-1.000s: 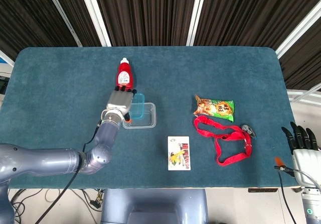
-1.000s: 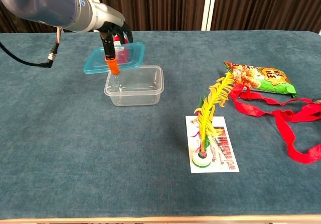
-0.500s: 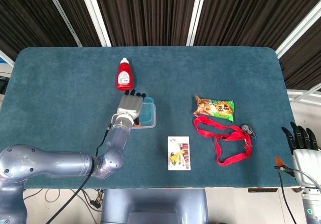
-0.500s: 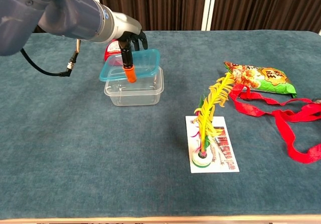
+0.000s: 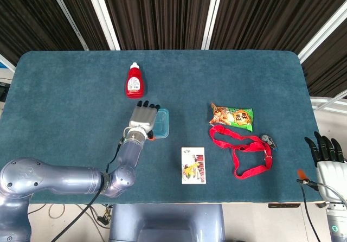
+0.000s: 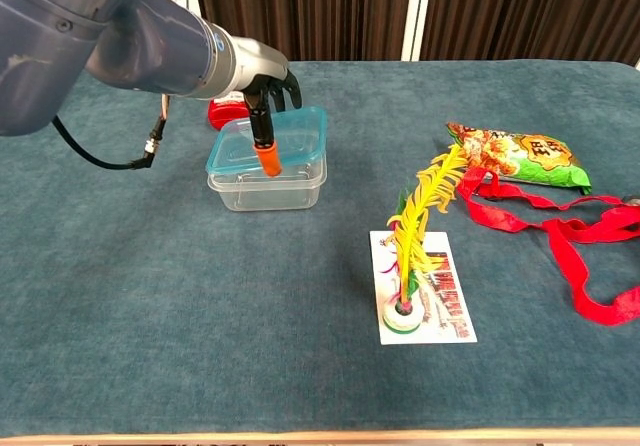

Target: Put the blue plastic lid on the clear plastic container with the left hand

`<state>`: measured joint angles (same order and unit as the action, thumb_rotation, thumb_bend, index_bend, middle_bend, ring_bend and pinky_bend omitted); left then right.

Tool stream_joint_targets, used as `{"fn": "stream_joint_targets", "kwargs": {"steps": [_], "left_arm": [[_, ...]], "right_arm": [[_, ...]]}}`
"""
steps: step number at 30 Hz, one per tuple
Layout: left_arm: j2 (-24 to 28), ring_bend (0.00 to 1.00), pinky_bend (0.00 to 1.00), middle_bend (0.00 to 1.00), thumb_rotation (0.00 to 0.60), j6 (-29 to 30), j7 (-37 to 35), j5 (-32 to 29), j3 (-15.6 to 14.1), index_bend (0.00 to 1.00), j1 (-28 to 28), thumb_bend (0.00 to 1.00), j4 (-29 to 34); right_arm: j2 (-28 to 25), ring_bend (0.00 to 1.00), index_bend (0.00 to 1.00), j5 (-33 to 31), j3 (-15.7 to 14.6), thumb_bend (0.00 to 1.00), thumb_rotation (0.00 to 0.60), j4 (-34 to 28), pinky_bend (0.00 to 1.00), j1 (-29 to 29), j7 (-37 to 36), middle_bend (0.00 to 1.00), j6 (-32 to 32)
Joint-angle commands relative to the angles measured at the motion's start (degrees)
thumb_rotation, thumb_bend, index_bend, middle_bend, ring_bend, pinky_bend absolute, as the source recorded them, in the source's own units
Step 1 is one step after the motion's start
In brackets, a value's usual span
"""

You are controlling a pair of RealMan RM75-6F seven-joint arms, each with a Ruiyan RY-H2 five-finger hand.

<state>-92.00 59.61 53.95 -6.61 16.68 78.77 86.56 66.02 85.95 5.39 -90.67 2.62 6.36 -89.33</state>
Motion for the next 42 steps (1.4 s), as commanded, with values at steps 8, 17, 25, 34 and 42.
{"fn": "stream_joint_targets", "kwargs": {"steps": [8, 17, 25, 34, 42], "left_arm": [[-0.7, 0.0, 0.01, 0.39, 0.6, -0.1, 0.5, 1.1, 0.3, 0.15, -0.6, 0.34, -0.6], [-1.4, 0.0, 0.01, 0.39, 0.6, 0.0, 1.4, 1.9, 0.2, 0.15, -1.1, 0.34, -1.3], [-2.0, 0.0, 0.01, 0.39, 0.6, 0.0, 2.5, 1.7, 0.1, 0.15, -1.3, 0.34, -1.7], [-2.7, 0.0, 0.01, 0.39, 0.6, 0.5, 3.3, 1.9, 0.4, 0.15, -1.5, 0.34, -2.3], [-3.0, 0.0, 0.01, 0.39, 0.6, 0.7, 3.9, 2.2, 0.6, 0.15, -1.9, 0.34, -2.5]], "right_arm": [[0.0, 0.03, 0.14, -0.1, 0.0, 0.27, 0.6, -0.1, 0.0, 0.0, 0.0, 0.0, 0.0], [0.0, 0.03, 0.14, -0.3, 0.1, 0.27, 0.6, -0.2, 0.0, -0.1, 0.0, 0.0, 0.1], [-0.1, 0.03, 0.14, -0.4, 0.1, 0.27, 0.6, -0.3, 0.0, -0.1, 0.0, 0.0, 0.1], [-0.1, 0.03, 0.14, -0.4, 0.1, 0.27, 0.6, -0.3, 0.0, -0.1, 0.0, 0.0, 0.2], [0.0, 0.03, 0.14, -0.4, 0.2, 0.27, 0.6, -0.3, 0.0, -0.1, 0.1, 0.0, 0.1]]}}
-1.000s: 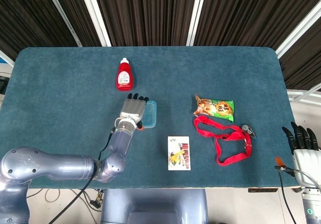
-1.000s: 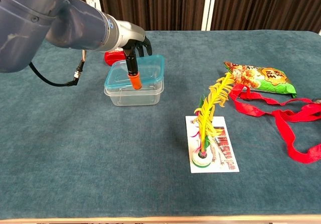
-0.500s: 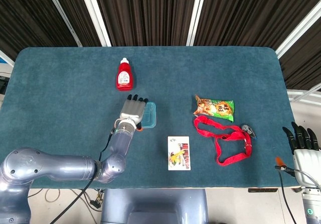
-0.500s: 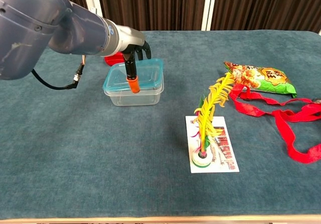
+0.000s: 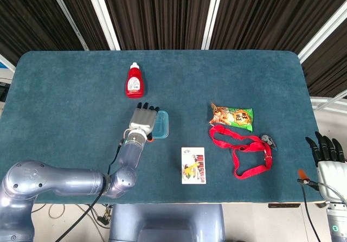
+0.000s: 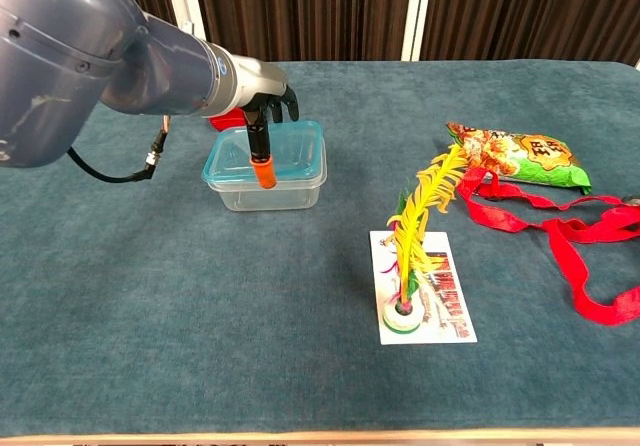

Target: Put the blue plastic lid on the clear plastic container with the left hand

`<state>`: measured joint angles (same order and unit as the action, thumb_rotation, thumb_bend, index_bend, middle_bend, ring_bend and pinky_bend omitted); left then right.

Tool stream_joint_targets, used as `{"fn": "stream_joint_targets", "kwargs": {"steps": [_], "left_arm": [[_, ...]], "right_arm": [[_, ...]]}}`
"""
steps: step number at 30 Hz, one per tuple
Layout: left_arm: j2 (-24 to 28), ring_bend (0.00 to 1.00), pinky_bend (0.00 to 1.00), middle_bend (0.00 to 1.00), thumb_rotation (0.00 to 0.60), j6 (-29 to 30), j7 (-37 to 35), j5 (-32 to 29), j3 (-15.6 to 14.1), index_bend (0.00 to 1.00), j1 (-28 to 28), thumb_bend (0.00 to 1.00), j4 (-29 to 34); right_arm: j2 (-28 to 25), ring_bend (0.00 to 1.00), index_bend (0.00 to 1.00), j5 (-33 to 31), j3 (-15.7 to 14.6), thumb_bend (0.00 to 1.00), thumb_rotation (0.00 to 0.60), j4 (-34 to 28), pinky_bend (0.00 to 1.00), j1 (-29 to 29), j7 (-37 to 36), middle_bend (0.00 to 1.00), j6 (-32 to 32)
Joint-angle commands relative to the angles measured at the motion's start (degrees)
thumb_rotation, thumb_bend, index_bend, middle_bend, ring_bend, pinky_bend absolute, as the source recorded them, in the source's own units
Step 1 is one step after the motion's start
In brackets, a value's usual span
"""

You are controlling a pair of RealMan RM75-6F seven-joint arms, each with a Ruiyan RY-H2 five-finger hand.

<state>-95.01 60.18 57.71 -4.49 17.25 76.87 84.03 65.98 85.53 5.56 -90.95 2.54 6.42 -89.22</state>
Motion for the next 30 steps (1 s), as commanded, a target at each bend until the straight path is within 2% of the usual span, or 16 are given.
{"fn": "stream_joint_targets", "kwargs": {"steps": [1, 30], "left_arm": [[0.0, 0.0, 0.01, 0.39, 0.6, 0.2, 0.2, 0.2, 0.0, 0.15, -0.1, 0.34, 0.1], [-1.8, 0.0, 0.01, 0.39, 0.6, 0.8, 1.9, 0.8, 0.8, 0.15, -1.2, 0.34, -1.4]], "right_arm": [[0.0, 0.03, 0.14, 0.0, 0.0, 0.27, 0.6, 0.0, 0.0, 0.0, 0.0, 0.0, 0.0], [0.0, 0.03, 0.14, 0.0, 0.0, 0.27, 0.6, 0.0, 0.0, 0.0, 0.0, 0.0, 0.1]]}}
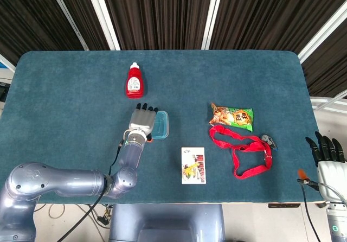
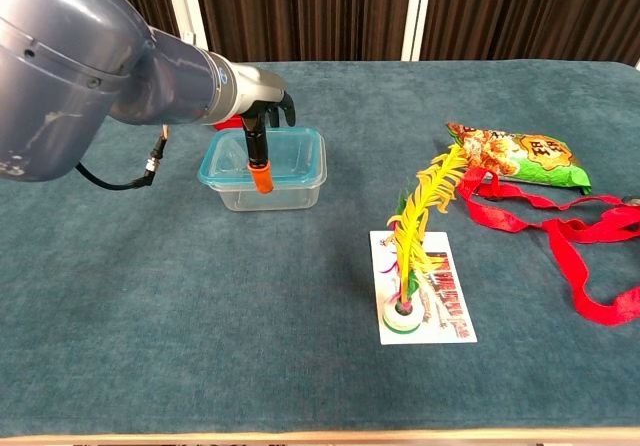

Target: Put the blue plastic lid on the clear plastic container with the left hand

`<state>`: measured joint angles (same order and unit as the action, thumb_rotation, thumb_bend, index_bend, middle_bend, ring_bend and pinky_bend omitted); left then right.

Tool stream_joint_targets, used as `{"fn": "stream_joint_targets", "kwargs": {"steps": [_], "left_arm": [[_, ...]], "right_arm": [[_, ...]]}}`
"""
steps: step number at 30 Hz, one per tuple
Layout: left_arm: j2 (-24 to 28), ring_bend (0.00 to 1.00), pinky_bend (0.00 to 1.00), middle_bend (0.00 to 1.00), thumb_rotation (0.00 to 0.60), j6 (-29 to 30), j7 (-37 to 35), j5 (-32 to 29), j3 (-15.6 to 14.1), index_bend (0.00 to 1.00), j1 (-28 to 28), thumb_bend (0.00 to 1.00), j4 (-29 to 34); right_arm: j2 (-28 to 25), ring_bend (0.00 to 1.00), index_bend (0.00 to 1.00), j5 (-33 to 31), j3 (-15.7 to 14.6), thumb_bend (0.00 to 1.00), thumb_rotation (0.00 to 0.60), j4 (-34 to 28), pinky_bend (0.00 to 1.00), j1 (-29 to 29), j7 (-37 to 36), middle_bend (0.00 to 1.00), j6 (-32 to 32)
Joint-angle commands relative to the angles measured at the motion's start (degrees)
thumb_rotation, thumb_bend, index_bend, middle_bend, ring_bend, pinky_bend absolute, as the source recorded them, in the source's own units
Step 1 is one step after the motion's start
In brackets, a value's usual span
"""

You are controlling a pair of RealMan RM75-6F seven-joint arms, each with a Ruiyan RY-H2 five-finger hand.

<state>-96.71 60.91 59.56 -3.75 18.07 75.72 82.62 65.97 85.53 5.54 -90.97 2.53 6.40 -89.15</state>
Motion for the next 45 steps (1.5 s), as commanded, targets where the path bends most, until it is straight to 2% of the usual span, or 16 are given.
{"fn": "stream_joint_targets", "kwargs": {"steps": [1, 25, 33, 45], "left_arm": [[-0.1, 0.0, 0.01, 0.39, 0.6, 0.2, 0.0, 0.1, 0.0, 0.15, -0.1, 0.34, -0.1], [-2.3, 0.0, 0.0, 0.39, 0.6, 4.1, 3.2, -2.2, 2.7, 0.16, 0.0, 0.32, -1.1], [-3.8, 0.0, 0.0, 0.39, 0.6, 5.7, 3.6, -1.3, 3.3, 0.16, -0.1, 0.32, -2.3], [-4.5, 0.0, 0.0, 0.38, 0.6, 5.0, 3.7, 0.3, 4.6, 0.16, -0.9, 0.32, -3.0]], "right_arm": [[0.0, 0.03, 0.14, 0.0, 0.0, 0.27, 0.6, 0.0, 0.0, 0.0, 0.0, 0.0, 0.0], [-0.1, 0.03, 0.14, 0.0, 0.0, 0.27, 0.6, 0.0, 0.0, 0.0, -0.2, 0.0, 0.2], [-0.1, 0.03, 0.14, -0.1, 0.0, 0.27, 0.6, -0.1, 0.0, 0.0, -0.2, 0.0, 0.2], [-0.1, 0.03, 0.14, -0.1, 0.0, 0.27, 0.6, -0.1, 0.0, 0.1, -0.1, 0.0, 0.3]]}}
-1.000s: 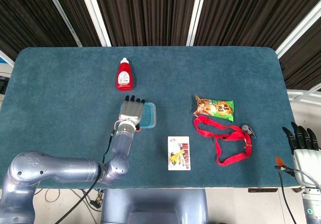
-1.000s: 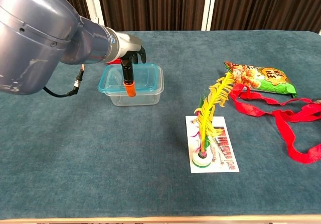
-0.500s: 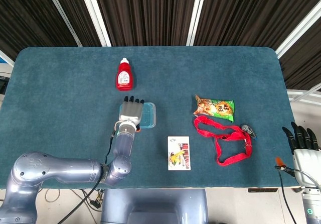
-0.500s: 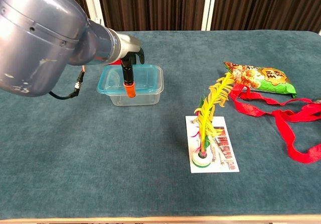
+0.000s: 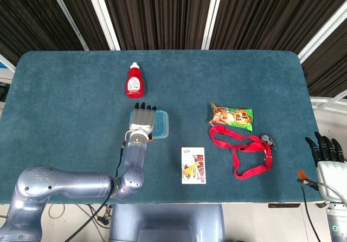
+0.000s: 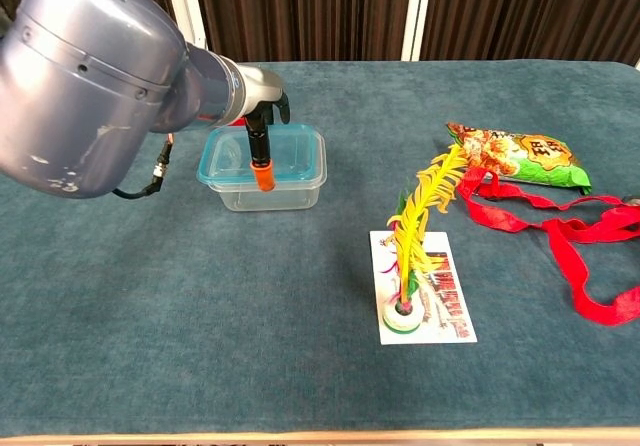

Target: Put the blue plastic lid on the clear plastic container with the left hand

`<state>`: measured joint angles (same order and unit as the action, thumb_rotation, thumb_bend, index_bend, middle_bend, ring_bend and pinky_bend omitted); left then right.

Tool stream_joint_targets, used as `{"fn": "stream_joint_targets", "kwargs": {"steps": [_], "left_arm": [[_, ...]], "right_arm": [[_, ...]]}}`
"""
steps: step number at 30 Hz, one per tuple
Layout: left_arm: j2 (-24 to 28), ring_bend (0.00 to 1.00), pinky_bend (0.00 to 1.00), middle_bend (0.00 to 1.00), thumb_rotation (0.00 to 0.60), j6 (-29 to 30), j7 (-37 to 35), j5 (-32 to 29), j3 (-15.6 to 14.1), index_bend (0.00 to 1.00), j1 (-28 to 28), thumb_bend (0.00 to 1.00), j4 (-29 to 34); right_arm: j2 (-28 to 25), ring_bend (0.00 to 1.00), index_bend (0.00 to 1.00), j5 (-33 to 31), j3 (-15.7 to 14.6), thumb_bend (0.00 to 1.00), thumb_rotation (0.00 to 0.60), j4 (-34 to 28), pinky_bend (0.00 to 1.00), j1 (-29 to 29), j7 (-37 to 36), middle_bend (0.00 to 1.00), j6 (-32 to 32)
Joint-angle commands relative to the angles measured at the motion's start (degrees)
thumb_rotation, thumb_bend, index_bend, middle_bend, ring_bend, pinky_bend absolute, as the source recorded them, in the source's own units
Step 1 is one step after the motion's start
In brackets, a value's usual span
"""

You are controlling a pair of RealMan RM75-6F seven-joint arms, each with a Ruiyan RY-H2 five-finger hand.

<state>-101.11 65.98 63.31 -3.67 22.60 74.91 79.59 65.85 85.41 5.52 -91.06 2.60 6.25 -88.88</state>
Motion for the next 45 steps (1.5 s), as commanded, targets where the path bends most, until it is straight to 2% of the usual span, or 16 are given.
{"fn": "stream_joint_targets", "kwargs": {"steps": [1, 45], "left_arm": [[-0.1, 0.0, 0.0, 0.38, 0.6, -0.1, 0.0, 0.3, 0.2, 0.16, -0.2, 0.32, 0.0], [-2.5, 0.0, 0.0, 0.38, 0.6, 0.2, 1.8, 2.3, 1.6, 0.17, -1.2, 0.3, -1.3]], "right_arm": [[0.0, 0.03, 0.14, 0.0, 0.0, 0.27, 0.6, 0.0, 0.0, 0.0, 0.0, 0.0, 0.0], [-0.1, 0.03, 0.14, -0.3, 0.1, 0.27, 0.6, -0.2, 0.0, 0.0, 0.0, 0.0, 0.1]]}}
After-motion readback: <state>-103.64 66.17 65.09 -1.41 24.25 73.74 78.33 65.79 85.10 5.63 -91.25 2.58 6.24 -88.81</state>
